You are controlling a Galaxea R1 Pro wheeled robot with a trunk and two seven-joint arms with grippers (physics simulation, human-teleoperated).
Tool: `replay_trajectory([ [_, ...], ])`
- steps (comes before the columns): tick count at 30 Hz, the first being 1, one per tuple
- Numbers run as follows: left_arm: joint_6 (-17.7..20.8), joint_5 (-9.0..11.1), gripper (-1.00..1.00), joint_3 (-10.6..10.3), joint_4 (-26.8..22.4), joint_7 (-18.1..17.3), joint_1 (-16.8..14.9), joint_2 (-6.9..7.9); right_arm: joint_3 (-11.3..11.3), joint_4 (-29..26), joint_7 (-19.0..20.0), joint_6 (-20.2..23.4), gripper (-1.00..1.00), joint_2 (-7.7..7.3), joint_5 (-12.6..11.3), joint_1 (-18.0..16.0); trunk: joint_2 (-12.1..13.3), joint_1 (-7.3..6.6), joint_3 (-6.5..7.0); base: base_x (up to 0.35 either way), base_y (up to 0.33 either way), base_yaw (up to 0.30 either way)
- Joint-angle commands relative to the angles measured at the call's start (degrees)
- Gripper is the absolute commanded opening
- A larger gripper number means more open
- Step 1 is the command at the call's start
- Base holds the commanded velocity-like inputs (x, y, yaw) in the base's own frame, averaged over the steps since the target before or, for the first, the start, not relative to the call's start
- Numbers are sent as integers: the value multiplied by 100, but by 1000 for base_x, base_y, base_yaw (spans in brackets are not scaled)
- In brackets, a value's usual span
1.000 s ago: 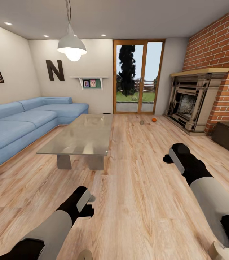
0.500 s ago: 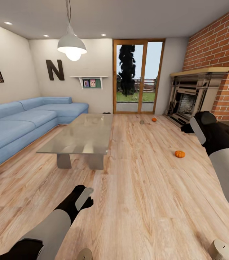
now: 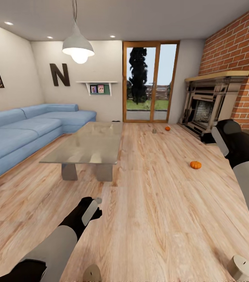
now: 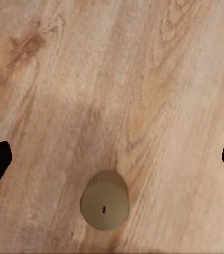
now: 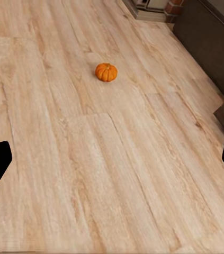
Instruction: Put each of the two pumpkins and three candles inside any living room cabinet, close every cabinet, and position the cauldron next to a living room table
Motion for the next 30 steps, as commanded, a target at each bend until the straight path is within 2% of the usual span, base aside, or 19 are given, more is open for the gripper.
replay_trajectory([
  [1, 14, 60, 100, -31, -8, 52, -4, 3, 29, -3, -15, 18, 100, -17, -45, -6, -44, 21, -25, 0, 0, 0],
  [5, 5, 62, 100, -37, 7, 43, -2, 1, 35, 23, 130, 18, 100, -63, 119, -6, -126, 70, -105, 0, 0, 0],
  [14, -12, 68, 100, -42, 29, 39, 0, 0, 48, 36, 140, 18, 100, -66, 134, -6, -138, 93, -305, 0, 0, 0],
  [18, -208, 65, 100, -49, 132, 38, 1, -4, 54, 36, 137, 18, 100, -70, 134, -6, -143, 103, -393, 0, 0, 0],
  [30, -428, 69, 100, -51, 202, 33, 1, -8, 62, 36, 139, 18, 100, -75, 134, -6, -159, 134, -659, 0, 0, 0],
])
